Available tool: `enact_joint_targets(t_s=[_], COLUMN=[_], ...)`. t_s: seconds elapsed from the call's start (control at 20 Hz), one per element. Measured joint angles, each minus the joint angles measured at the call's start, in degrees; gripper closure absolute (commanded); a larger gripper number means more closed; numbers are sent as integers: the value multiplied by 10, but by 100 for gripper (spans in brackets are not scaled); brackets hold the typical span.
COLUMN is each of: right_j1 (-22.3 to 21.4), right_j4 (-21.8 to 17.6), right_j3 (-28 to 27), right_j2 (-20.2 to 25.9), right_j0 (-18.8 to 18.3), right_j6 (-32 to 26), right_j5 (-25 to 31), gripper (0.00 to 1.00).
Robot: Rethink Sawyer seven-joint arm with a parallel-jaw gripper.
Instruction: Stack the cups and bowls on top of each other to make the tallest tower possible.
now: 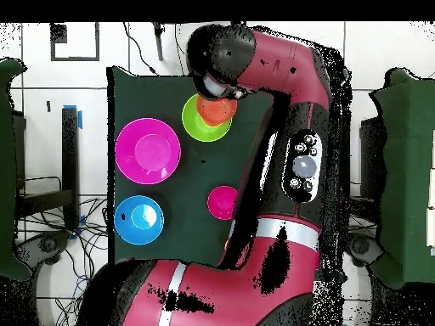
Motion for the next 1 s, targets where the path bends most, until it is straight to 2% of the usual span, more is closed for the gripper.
enact_joint_targets(t_s=[1.0], right_j1=[3], right_j4=[-1], right_j3=[6], right_j2=[0], right_j0=[0], right_j6=[0], right_j5=[-22], gripper=[100])
